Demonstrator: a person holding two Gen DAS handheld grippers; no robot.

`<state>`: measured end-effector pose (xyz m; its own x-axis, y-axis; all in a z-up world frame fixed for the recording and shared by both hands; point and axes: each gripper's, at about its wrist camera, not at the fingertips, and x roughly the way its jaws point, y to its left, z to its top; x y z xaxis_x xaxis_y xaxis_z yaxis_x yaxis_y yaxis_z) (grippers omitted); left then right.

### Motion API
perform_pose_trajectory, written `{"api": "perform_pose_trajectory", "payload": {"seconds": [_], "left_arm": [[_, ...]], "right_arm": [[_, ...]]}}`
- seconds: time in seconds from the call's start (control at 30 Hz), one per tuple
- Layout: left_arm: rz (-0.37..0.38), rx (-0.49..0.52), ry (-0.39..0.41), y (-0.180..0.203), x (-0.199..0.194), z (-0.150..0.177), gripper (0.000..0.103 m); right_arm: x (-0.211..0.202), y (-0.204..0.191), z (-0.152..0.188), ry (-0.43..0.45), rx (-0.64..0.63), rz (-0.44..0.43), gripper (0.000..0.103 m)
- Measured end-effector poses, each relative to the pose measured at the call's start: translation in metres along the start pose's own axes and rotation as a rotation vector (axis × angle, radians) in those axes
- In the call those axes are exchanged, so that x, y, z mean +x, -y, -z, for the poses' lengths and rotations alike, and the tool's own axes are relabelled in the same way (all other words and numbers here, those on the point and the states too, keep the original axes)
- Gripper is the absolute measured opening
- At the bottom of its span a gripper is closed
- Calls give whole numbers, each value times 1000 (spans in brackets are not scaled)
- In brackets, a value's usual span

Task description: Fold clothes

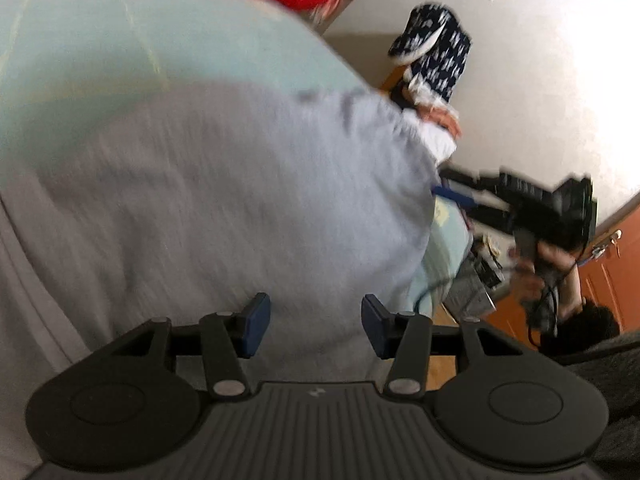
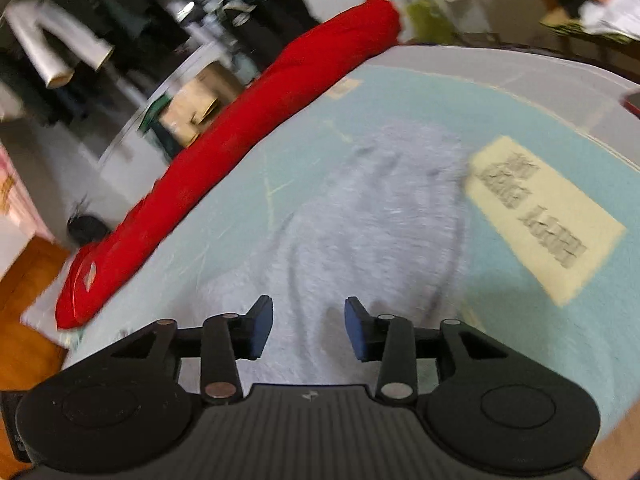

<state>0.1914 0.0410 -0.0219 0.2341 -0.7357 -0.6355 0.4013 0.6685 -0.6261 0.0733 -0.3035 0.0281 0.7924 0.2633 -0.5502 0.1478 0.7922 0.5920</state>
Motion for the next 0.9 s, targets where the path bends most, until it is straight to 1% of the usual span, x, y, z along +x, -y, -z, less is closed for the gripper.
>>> {"api": "perform_pose_trajectory", "payload": {"seconds": [0.07, 0.13, 0.17, 0.23, 0.3, 0.37, 0.43, 0.47, 0.5, 0.53, 0.6, 0.67, 0.7, 0.8, 0.83, 0.9], "left_arm": [[35, -48, -8, 0, -1, 15, 50], [37, -74, 2, 0, -7, 22, 50], [12, -67, 14, 3, -13, 23, 50], [-49, -32, 37, 10, -24, 22, 50], [-133, 76, 61, 28, -31, 19, 50], [-216, 231, 65, 51, -30, 18, 48], [-288, 405, 25, 74, -20, 20, 47], [-315, 502, 0, 87, -14, 21, 45], [-320, 569, -35, 95, -7, 22, 42], [-322, 630, -71, 103, 0, 23, 37], [-324, 754, -145, 118, 15, 24, 35], [-358, 840, -204, 123, 32, 25, 30], [-362, 854, -229, 123, 38, 24, 28], [-365, 877, -300, 120, 54, 23, 12], [-363, 878, -307, 121, 55, 24, 2], [-337, 858, -312, 126, 52, 22, 1]], "right_arm": [[12, -2, -1, -45, -47, 5, 47], [25, -2, 3, -118, -93, 40, 49], [30, 0, 5, -147, -114, 59, 49], [31, -2, 3, -163, -174, 41, 49], [27, -11, -1, -164, -262, 26, 49], [27, -23, -9, -161, -343, 6, 50], [30, -35, -16, -169, -411, -24, 50], [30, -38, -16, -177, -435, -42, 50], [30, -42, -16, -188, -466, -66, 50], [29, -45, -16, -193, -494, -83, 50], [27, -52, -16, -206, -550, -114, 50], [22, -54, -15, -200, -584, -136, 51], [20, -55, -16, -196, -594, -147, 51], [14, -55, -17, -180, -601, -172, 51], [13, -54, -17, -177, -603, -173, 51], [10, -50, -16, -168, -608, -172, 52]]}}
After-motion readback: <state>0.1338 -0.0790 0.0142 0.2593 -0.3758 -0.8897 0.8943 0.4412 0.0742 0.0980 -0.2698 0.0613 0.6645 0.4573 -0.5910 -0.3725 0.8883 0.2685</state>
